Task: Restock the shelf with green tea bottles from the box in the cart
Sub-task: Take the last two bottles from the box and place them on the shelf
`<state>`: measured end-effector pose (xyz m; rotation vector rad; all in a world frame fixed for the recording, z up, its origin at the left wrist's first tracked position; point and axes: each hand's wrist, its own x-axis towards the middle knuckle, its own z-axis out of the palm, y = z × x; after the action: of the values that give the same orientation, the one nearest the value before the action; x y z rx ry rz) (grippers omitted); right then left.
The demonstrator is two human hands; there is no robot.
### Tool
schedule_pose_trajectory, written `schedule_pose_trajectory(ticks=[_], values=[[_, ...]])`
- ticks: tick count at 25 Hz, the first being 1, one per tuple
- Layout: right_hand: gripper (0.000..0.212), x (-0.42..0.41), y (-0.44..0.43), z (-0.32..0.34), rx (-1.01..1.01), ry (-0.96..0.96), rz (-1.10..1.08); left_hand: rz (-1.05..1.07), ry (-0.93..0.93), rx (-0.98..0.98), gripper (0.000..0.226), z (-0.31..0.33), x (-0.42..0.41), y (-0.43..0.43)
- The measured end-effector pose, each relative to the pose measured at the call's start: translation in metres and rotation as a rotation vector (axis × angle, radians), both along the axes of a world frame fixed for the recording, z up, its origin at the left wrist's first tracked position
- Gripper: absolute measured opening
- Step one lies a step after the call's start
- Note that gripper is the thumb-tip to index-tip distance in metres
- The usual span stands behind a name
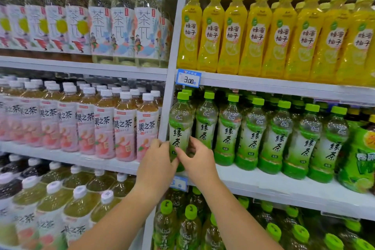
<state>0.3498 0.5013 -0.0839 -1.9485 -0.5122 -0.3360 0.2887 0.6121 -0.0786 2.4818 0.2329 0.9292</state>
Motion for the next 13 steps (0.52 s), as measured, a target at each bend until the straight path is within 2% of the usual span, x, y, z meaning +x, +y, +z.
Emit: schedule_pose_trajectory(ticks=[5, 10, 13], values=[[0.07, 0.004, 0.005, -0.005, 0.003, 0.019, 0.008, 0.043, -0.01, -0.023, 0.036, -0.006, 0.002, 0.0], [0.051, 0.004, 0.0, -0.007, 0.012, 0.022, 0.055, 0.022, -0.007, -0.022, 0.045, -0.012, 0.005, 0.004], [0.048, 0.004, -0.001, -0.007, -0.004, 0.025, 0.047, 0.005, 0.002, -0.018, 0.052, -0.013, 0.006, 0.006]])
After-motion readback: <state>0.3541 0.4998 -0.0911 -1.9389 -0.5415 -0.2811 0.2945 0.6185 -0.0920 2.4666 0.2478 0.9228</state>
